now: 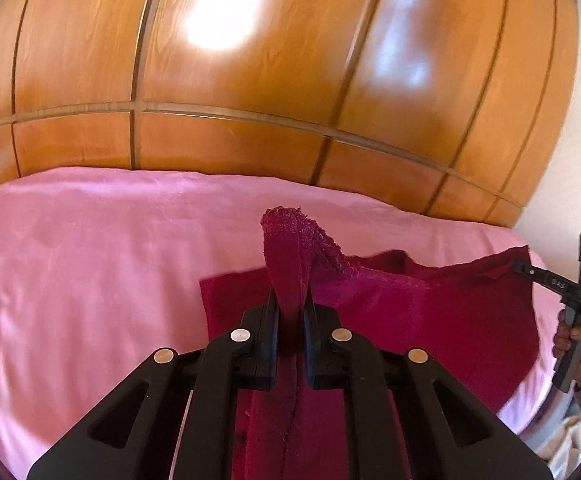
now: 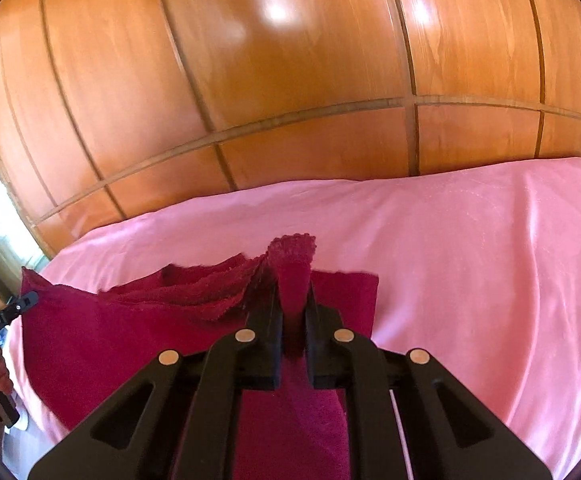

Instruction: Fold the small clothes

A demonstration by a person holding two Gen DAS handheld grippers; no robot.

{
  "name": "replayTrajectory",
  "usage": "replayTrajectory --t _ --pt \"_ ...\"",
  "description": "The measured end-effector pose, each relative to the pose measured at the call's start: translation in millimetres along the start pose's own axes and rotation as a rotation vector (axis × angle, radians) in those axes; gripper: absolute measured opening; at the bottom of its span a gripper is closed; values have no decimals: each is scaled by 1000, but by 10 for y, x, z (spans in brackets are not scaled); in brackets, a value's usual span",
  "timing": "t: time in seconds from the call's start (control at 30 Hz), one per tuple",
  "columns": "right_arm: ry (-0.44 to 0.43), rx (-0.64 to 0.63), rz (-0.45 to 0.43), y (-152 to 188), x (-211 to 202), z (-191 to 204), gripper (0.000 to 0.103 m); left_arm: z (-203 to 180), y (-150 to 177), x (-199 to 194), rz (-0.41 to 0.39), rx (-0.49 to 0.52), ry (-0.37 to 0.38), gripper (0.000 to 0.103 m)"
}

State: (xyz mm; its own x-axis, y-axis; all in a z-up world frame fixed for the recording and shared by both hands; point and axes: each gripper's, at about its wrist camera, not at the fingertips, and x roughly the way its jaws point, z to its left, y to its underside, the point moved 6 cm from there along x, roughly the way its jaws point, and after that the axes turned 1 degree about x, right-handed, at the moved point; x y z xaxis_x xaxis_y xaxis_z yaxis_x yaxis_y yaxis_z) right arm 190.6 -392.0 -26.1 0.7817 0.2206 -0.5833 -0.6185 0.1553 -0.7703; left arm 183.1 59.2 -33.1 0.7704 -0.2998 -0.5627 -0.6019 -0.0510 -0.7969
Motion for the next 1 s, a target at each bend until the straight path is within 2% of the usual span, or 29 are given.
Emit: replayTrajectory --t 0.2,0.4,0.43,0.47,0.53,0.57,0.6,0.63,0.73,0.9,0.97,1.0 --pt "50 25 40 -146 477 -154 7 245 -111 593 60 -44 -72 8" --pt "109 17 147 -7 992 -286 8 490 78 1102 169 -113 -145 8" --pt "106 24 168 34 1055 -317 9 528 115 1139 188 -120 -167 14" --pt "104 34 178 56 1082 -343 13 549 138 1146 197 -125 -183 29" --pt "102 47 176 66 1058 -384 17 591 158 1059 178 -136 -210 41" --pt "105 45 167 53 1022 -384 29 591 157 983 158 -129 -220 42" --pt "112 38 153 44 952 -380 47 577 151 881 135 -110 -240 42" --pt "116 32 137 28 905 -373 49 564 160 807 121 -98 -250 42" --pt "107 -4 88 50 662 -286 49 427 264 533 87 -53 -234 42" --pt "-16 -33 111 380 373 -7 51 296 649 242 107 -34 -221 44" --pt "-55 -27 144 586 323 71 53 277 815 166 122 -46 -225 64" --pt "-58 -29 159 675 332 97 54 287 893 143 126 -50 -233 65"
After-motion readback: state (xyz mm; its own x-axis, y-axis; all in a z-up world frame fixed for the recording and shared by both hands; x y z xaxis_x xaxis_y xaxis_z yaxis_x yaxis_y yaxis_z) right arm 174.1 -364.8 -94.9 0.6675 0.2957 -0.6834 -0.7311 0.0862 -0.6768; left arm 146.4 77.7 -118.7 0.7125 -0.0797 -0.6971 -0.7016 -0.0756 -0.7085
